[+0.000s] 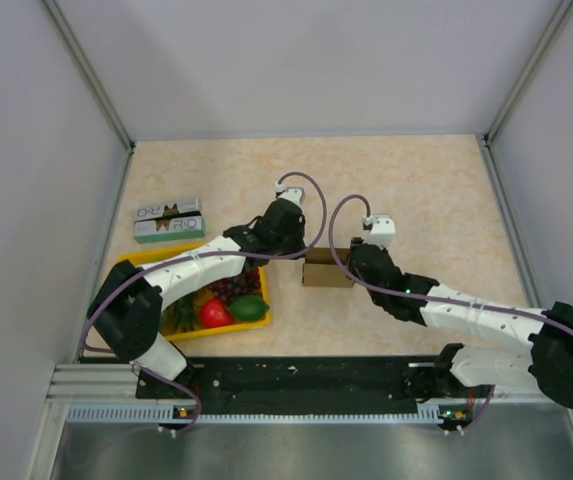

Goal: Fold the paper box

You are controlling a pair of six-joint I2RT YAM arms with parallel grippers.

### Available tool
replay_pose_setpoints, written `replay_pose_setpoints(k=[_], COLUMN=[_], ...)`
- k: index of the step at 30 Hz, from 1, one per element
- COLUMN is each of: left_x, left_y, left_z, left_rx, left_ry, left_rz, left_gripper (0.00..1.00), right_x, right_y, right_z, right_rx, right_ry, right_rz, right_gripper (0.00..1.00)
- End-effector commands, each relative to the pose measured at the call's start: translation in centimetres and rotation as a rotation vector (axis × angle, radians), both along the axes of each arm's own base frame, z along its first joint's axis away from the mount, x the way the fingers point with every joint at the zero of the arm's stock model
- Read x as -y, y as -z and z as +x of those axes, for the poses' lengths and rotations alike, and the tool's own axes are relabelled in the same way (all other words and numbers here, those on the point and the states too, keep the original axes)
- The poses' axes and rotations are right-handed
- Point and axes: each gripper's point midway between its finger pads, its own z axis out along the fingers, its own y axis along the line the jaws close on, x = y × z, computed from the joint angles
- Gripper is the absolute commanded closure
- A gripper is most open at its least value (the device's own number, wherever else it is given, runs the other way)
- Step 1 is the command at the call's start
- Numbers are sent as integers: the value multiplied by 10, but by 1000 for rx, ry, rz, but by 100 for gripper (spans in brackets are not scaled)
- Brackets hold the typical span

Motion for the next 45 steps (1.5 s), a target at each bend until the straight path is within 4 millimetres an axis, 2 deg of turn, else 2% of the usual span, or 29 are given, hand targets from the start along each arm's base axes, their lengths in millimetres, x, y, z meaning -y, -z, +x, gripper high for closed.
replay_pose_setpoints(k=[1, 3, 4, 6, 8, 10, 12, 14, 15, 16, 18, 19, 21, 23, 29, 31, 38, 45], left_x=[9, 8, 9, 9, 10, 9, 11, 12, 12, 11, 10, 11, 12, 14, 19, 18, 30, 38], left_y=[-26, -27, -27, -28, -28, -30, -28, -27, -27, -27, -26, -26, -26, -25, -22, -19, -23, -16], left_z=[3, 3, 2, 2, 1, 1, -1, -3, -4, -4, -4, -5, -5, -7, -16, -19, -38, -49], left_rx=[63, 66, 70, 72, 74, 77, 75, 67, 67, 68, 71, 69, 70, 66, 62, 51, 7, -39], left_ry=[2, 1, 4, 5, 13, 18, 30, 41, 43, 42, 43, 49, 54, 65, 116, 126, 216, 259], left_rz=[-78, -76, -76, -74, -73, -72, -73, -77, -76, -76, -74, -75, -77, -76, -75, -71, -123, -153], left_gripper=[100, 100, 100, 100, 100, 100, 100, 100, 100, 100, 100, 100, 100, 100, 100, 100, 100, 100], right_x=[-6, -7, -6, -11, -16, -10, -8, -11, -12, -19, -28, -36, -39, -46, -59, -58, -73, -82], right_y=[-23, -30, -34, -44, -44, -36, -23, -21, -12, -17, -3, -7, 5, 14, 12, 12, 7, 17], right_z=[-9, -19, -21, -28, -37, -46, -56, -65, -72, -73, -86, -82, -79, -68, -28, -17, 4, 10], right_rx=[-67, -88, -91, -104, -131, -168, -238, -267, -303, -281, -327, -286, -300, -306, -240, -214, -156, -161], right_ry=[-45, -110, -124, -243, -340, -360, -359, -368, -365, -390, -418, -443, -433, -424, -321, -271, -215, -217], right_rz=[124, 184, 204, 253, 256, 235, 303, 354, 388, 434, 483, 512, 501, 480, 478, 465, 455, 450], right_gripper=[61, 54, 46, 39, 32, 30, 30, 34, 37, 45, 54, 57, 59, 62, 67, 68, 69, 69])
